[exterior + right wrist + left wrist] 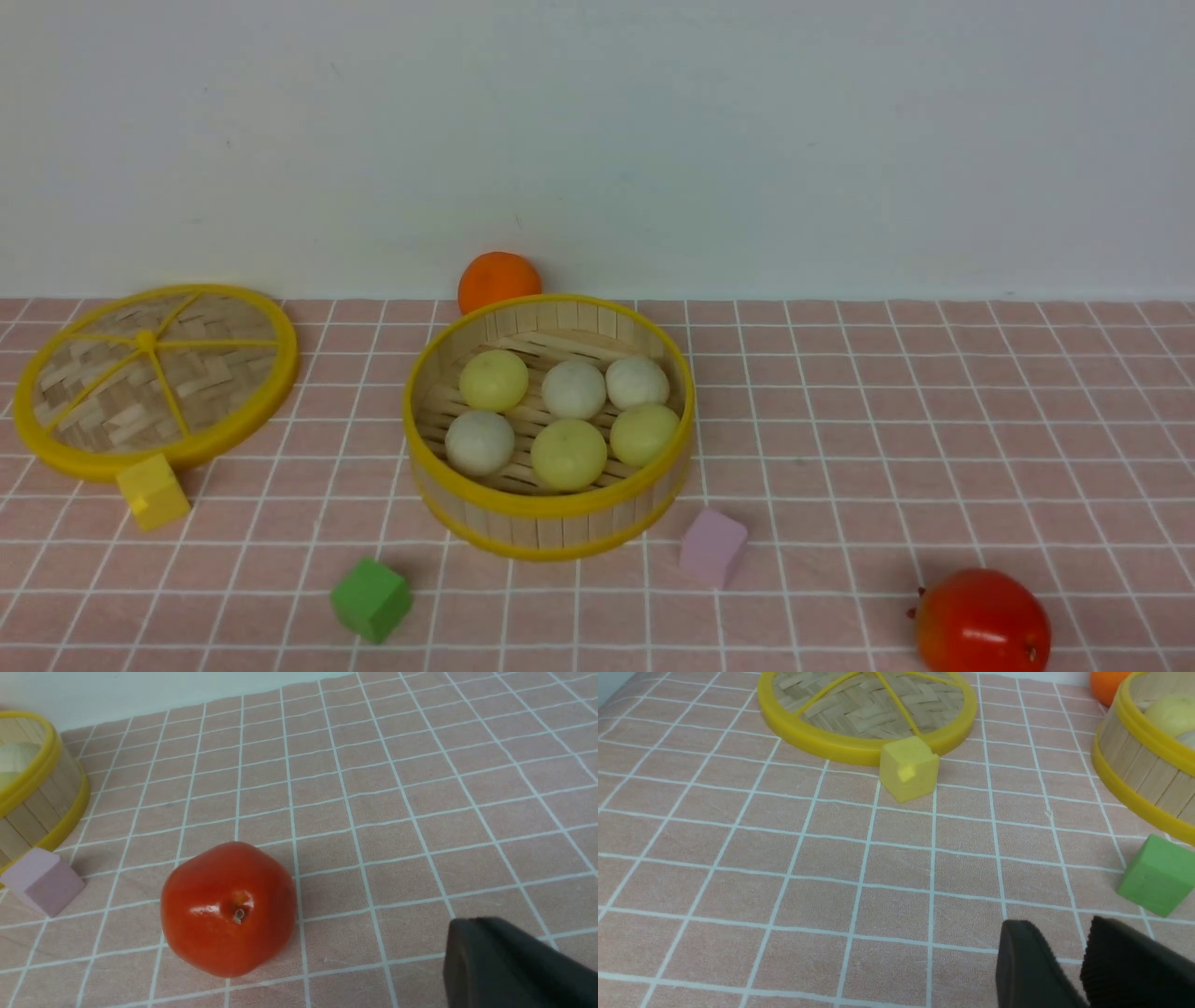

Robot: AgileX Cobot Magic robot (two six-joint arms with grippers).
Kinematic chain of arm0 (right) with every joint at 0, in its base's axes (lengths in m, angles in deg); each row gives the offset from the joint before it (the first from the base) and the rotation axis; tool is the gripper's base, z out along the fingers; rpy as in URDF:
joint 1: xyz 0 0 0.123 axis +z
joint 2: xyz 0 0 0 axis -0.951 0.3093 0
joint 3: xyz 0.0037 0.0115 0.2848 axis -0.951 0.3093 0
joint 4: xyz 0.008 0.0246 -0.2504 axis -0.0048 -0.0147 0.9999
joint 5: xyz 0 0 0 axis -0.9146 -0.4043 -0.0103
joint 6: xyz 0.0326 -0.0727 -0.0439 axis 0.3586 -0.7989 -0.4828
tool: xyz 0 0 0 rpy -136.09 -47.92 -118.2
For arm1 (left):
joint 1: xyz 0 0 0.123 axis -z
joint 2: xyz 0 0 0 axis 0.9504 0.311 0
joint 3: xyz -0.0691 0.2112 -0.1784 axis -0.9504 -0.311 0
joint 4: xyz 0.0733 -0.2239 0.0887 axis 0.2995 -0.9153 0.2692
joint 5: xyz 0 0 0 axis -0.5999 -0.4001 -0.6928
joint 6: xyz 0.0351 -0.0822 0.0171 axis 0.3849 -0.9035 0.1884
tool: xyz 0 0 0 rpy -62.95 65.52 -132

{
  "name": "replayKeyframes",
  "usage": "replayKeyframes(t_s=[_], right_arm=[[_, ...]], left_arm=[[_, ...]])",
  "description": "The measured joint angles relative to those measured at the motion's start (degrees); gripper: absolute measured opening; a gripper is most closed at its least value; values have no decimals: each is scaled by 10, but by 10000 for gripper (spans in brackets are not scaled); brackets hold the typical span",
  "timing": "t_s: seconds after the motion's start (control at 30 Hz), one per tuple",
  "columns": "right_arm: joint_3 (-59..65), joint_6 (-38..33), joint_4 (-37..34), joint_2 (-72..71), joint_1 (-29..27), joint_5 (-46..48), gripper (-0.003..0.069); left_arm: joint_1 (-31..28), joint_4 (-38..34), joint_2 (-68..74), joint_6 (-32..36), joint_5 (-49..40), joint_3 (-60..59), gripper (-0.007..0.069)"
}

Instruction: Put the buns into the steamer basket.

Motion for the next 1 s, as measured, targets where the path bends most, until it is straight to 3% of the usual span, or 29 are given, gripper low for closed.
replayKeyframes(t_s=[1.0], right_arm=[[0, 0, 0, 0, 0, 0, 79]], left_arm=[[0, 0, 0, 0, 0, 0, 239]])
